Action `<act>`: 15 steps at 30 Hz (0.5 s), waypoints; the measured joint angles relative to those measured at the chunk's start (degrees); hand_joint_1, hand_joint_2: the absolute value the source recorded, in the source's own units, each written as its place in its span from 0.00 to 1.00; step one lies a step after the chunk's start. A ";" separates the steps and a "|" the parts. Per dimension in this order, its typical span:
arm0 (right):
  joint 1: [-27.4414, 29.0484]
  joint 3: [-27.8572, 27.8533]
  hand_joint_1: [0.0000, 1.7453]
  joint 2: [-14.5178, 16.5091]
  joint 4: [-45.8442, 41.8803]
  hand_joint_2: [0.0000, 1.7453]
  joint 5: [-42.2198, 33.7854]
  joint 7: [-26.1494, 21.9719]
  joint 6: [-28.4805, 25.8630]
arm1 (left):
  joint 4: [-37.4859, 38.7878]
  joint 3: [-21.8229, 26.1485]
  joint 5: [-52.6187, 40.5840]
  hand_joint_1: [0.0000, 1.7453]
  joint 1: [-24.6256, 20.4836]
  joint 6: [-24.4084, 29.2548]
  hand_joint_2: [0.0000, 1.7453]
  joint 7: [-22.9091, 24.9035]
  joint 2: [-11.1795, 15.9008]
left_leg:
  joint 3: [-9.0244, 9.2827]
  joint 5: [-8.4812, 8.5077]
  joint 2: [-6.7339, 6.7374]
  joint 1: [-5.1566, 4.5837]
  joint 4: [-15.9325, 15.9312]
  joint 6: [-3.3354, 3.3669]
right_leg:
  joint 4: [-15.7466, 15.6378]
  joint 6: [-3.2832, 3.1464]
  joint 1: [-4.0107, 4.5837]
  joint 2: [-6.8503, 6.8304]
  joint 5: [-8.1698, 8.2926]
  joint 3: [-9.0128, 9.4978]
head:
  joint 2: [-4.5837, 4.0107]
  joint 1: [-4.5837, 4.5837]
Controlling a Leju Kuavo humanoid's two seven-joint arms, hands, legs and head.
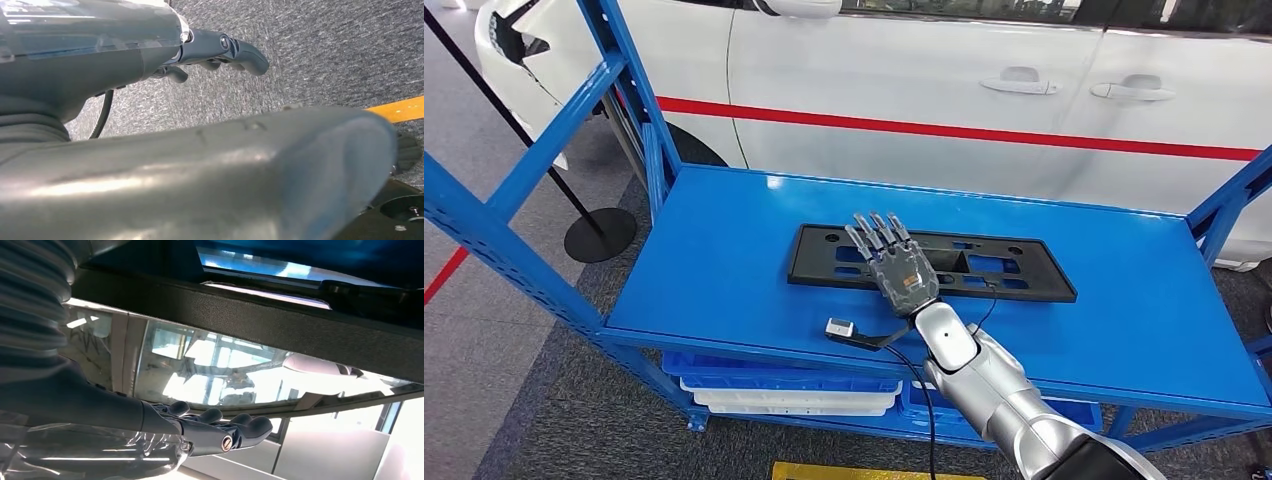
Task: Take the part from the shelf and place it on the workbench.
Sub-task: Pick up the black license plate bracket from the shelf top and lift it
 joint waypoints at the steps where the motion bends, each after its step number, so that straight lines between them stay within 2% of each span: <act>1: -0.01 0.00 0.98 0.01 0.05 1.00 -0.01 -0.29 0.01 | 0.00 0.00 0.01 0.00 0.00 0.00 0.00 -0.08 0.00 | 0.00 -0.01 0.00 0.00 0.00 0.01 | 0.00 0.00 0.00 0.00 0.00 0.00 | 0.00 0.00; 6: -0.26 -0.02 1.00 0.04 1.20 1.00 -0.10 -2.05 0.02 | 0.00 0.00 0.08 0.00 0.00 0.00 0.00 -0.53 0.00 | 0.00 -0.02 0.00 0.00 0.00 0.02 | 0.00 0.00 0.00 0.00 0.00 0.02 | 0.00 0.00; 15: 0.13 -0.26 1.00 0.45 1.93 1.00 0.01 -2.21 0.02 | 0.00 0.00 0.03 0.00 -0.02 -0.09 0.00 -1.28 0.00 | 0.00 -0.03 0.00 0.00 0.00 0.02 | 0.00 0.00 0.00 0.01 -0.01 0.01 | 0.00 0.00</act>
